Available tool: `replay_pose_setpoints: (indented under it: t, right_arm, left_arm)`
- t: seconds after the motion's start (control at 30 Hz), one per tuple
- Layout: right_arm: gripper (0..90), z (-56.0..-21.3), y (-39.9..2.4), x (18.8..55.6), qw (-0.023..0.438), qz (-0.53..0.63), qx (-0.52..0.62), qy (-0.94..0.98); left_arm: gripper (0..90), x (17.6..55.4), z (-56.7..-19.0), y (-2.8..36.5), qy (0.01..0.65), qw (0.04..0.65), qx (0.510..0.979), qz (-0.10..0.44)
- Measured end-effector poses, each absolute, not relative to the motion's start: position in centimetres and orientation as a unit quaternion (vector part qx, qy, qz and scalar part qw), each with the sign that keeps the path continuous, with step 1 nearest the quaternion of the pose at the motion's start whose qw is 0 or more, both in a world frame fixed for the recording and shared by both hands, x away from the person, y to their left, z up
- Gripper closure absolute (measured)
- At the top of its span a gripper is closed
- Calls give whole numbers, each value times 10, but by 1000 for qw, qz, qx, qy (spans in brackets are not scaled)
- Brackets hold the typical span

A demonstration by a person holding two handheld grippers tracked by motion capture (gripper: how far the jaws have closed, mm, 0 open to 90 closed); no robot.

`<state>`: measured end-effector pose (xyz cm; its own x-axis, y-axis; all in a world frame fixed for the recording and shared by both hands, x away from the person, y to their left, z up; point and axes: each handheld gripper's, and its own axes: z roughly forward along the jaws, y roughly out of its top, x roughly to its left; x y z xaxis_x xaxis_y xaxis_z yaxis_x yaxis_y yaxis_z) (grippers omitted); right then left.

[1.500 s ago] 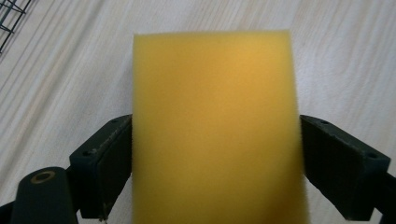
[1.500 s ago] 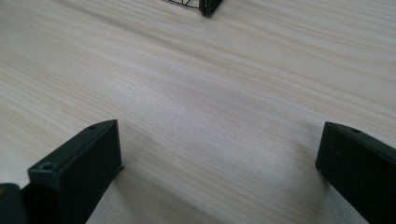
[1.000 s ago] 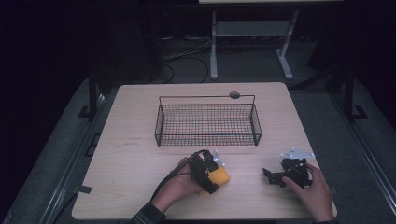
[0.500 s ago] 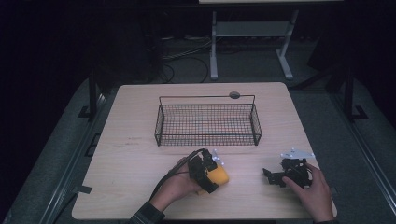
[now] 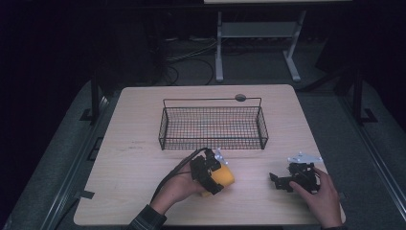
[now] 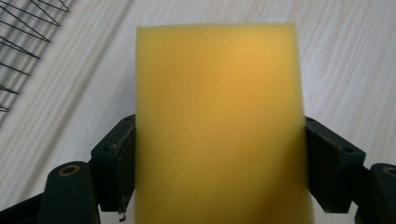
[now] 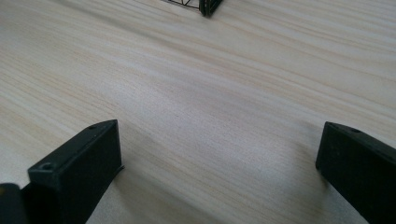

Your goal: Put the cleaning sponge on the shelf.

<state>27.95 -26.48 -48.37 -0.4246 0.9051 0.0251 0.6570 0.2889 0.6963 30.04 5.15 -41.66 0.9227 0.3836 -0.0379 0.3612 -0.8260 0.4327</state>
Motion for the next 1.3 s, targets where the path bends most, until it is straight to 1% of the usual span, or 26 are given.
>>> replay_pose_setpoints:
  t: [0.3,1.3]
  right_arm:
    - [0,-484,-265,279,192,323,501,780]
    - [0,-483,-265,279,192,323,501,780]
  left_arm:
    - [228,310,-400,59,209,241,947,31]
    - [228,334,-363,70,221,247,942,49]
